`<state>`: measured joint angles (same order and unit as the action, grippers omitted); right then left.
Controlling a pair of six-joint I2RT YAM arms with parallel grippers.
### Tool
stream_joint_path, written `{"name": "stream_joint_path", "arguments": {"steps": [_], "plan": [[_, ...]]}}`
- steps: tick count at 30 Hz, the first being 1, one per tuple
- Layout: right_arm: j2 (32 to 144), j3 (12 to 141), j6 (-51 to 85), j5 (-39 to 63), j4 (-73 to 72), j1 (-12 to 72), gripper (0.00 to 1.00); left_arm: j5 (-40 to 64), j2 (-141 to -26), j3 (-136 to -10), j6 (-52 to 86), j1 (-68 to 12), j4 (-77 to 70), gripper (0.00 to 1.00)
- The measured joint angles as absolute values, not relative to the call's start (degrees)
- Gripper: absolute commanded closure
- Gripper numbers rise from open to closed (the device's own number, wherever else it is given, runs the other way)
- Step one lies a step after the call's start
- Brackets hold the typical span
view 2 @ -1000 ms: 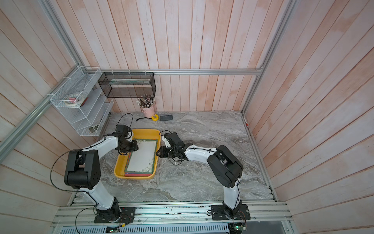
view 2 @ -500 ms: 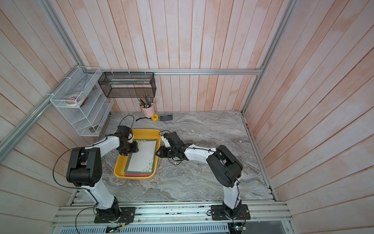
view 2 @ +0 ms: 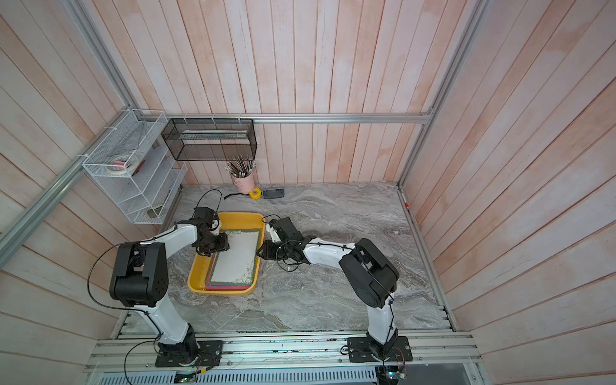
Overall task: Take out the stationery paper from the storage box
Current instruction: Pick up the stationery paper from the storage box.
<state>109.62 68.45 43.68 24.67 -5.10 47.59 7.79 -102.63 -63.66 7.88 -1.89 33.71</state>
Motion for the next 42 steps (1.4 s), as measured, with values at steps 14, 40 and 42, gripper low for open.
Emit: {"name": "stream_joint_path", "arguments": {"steps": [14,40,42], "plan": [[110.50,68.45,44.99,24.99,-6.46,47.59,0.74,12.32,-101.51,-63.66,8.01,-1.91,33.47,0.52],[111.74,68.47,46.28,25.04,-7.57,47.59,0.78,22.33,-97.17,-59.13,11.86,-1.87,29.19,0.55],[111.77,68.47,46.28,25.06,-7.57,47.59,0.78,23.09,-97.17,-59.00,12.10,-1.87,28.71,0.56]]}}
